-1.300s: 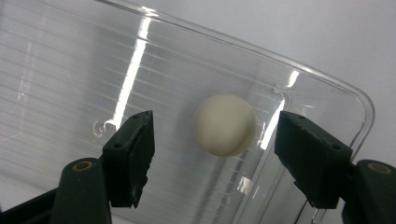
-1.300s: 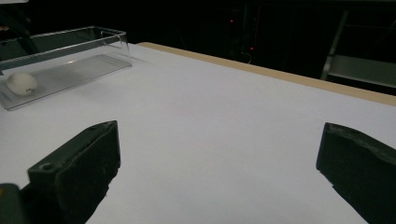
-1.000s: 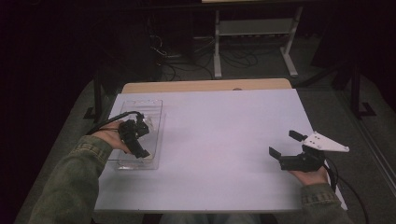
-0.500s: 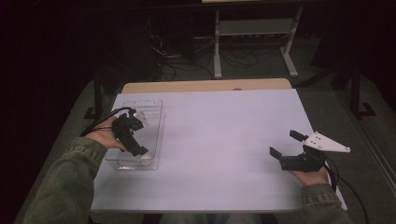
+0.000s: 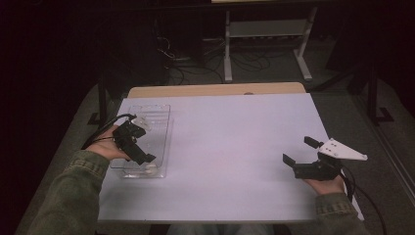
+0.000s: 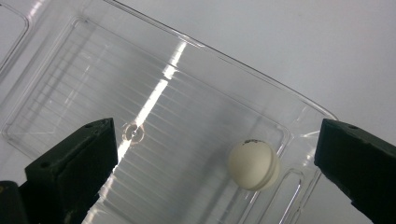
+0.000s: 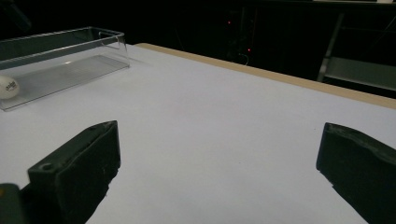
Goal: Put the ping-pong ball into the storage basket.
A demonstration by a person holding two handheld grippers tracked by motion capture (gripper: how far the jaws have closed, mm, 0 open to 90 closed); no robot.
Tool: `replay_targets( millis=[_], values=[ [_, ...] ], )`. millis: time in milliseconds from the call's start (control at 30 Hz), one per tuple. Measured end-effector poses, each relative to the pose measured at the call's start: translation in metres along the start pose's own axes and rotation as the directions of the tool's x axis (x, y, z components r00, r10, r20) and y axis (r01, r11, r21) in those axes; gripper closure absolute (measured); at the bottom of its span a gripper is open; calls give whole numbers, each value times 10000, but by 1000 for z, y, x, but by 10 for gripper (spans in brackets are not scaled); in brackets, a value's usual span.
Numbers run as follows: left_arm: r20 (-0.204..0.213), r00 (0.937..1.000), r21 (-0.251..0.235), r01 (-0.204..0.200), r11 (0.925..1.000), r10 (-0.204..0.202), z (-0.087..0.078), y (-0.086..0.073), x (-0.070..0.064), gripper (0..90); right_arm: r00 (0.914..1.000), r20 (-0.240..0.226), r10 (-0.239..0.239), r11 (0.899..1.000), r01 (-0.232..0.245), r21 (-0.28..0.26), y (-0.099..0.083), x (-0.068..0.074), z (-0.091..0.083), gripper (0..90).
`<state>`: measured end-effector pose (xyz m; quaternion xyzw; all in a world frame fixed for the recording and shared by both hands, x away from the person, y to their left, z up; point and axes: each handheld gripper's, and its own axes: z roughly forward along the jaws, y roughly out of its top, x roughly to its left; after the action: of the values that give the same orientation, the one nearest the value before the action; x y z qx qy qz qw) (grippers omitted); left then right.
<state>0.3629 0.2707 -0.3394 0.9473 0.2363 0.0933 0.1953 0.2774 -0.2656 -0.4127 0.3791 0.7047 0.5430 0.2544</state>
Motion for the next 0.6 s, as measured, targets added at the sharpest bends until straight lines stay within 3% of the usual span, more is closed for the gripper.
replay_targets(
  millis=[600],
  values=[
    [-104,9994,-1134,325,9930,-339,-4,-6,-5,0,10000,1,24,10000,-24,-10,0,0,0,0]
  ],
)
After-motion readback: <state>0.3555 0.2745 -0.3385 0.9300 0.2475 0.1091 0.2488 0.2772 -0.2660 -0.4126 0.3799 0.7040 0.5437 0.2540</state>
